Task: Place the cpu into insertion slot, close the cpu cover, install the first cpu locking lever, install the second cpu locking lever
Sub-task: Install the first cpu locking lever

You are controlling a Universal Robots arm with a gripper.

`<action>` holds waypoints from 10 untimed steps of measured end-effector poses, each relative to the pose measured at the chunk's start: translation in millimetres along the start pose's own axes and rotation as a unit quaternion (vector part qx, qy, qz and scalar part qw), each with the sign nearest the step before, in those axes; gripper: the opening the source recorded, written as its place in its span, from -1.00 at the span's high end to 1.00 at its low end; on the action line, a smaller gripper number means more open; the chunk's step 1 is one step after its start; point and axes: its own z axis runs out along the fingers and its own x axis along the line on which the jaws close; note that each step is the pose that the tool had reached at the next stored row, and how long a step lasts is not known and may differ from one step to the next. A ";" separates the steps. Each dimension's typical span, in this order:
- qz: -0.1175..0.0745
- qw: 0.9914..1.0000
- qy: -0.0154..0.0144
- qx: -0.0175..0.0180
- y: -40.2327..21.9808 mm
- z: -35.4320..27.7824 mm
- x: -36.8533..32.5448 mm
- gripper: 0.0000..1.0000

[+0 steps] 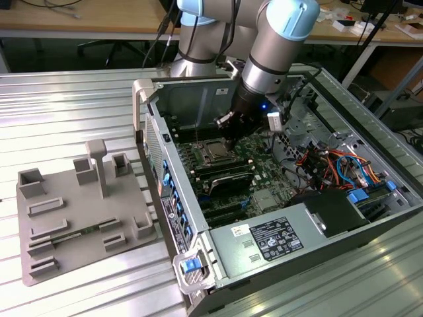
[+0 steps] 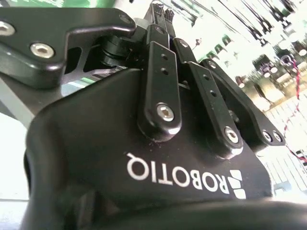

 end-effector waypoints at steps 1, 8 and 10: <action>0.000 1.000 -0.005 0.000 0.0 0.0 0.0 0.79; 0.000 1.000 -0.006 0.002 0.0 -3.2 0.2 0.79; 0.000 1.000 -0.006 0.002 0.1 -11.9 0.8 0.79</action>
